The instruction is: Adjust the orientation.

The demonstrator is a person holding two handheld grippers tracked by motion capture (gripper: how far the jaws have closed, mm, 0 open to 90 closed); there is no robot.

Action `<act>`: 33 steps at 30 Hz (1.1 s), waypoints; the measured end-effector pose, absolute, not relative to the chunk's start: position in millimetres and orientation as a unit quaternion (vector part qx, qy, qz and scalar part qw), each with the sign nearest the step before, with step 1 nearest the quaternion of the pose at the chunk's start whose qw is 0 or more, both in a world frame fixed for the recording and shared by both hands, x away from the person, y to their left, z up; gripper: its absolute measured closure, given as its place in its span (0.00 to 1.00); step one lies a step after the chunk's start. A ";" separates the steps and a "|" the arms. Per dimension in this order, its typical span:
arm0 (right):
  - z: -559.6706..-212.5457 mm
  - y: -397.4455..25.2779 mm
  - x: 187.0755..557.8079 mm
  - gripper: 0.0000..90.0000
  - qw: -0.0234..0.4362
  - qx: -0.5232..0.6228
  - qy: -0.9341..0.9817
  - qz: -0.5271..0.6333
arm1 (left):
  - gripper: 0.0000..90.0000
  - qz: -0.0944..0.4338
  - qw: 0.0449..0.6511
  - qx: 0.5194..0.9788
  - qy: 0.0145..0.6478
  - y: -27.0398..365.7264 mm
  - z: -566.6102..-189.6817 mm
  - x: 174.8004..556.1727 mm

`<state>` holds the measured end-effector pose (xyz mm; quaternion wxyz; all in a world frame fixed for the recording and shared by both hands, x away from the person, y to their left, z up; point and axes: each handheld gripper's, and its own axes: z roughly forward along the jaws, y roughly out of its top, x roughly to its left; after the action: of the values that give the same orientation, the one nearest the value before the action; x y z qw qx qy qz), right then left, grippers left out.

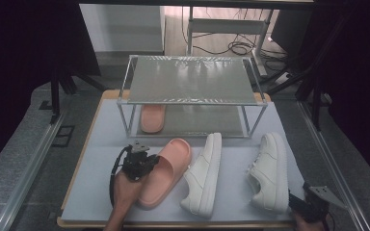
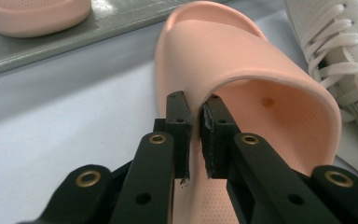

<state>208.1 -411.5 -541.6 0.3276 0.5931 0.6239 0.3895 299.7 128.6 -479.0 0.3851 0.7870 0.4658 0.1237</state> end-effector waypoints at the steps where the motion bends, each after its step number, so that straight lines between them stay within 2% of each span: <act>1: -541.6 -411.5 208.1 0.18 0.328 0.593 0.624 0.389 | 0.93 0.124 0.385 0.787 0.466 128.6 -479.0 299.7; 21: -541.6 -411.5 208.1 0.18 0.328 0.593 0.624 0.389 | 0.93 0.147 0.405 0.753 0.498 135.8 -460.5 324.6; 33: -541.6 -411.5 208.1 0.18 0.328 0.593 0.624 0.389 | 0.93 0.157 0.421 0.738 0.504 119.5 -458.1 352.9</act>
<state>208.1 -411.5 -541.6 0.3275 0.5931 0.6239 0.3894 352.9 119.5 -458.1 0.4205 0.7376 0.5042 0.1574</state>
